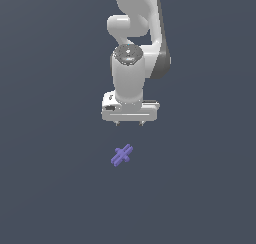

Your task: Pick up the object and move it to a goal position.

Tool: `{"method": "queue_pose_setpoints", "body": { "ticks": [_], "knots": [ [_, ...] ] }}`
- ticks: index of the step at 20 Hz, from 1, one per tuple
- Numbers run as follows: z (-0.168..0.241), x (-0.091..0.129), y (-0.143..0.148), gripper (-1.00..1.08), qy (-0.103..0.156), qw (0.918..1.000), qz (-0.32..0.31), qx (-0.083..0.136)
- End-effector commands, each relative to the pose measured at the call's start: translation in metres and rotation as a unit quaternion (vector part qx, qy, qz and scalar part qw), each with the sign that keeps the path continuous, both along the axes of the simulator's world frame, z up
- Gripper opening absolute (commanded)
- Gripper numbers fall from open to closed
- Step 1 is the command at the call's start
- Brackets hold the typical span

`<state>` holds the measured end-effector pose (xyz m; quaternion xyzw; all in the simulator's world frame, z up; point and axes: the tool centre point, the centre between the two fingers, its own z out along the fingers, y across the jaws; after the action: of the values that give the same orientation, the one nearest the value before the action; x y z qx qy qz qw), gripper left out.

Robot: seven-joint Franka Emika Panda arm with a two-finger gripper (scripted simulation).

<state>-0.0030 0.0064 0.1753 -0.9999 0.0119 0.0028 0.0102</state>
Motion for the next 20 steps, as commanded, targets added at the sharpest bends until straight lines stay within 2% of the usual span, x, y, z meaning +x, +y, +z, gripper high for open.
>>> {"method": "queue_pose_setpoints", "body": {
  "ticks": [1, 11, 20],
  "knots": [
    [0.0, 0.0, 0.0, 1.0, 0.0, 1.0, 0.0, 0.0],
    [0.0012, -0.0023, 0.0067, 1.0, -0.002, 0.9995, 0.032, -0.007],
    [0.001, -0.0021, 0.0067, 1.0, -0.002, 0.9995, 0.03, -0.007]
  ]
}}
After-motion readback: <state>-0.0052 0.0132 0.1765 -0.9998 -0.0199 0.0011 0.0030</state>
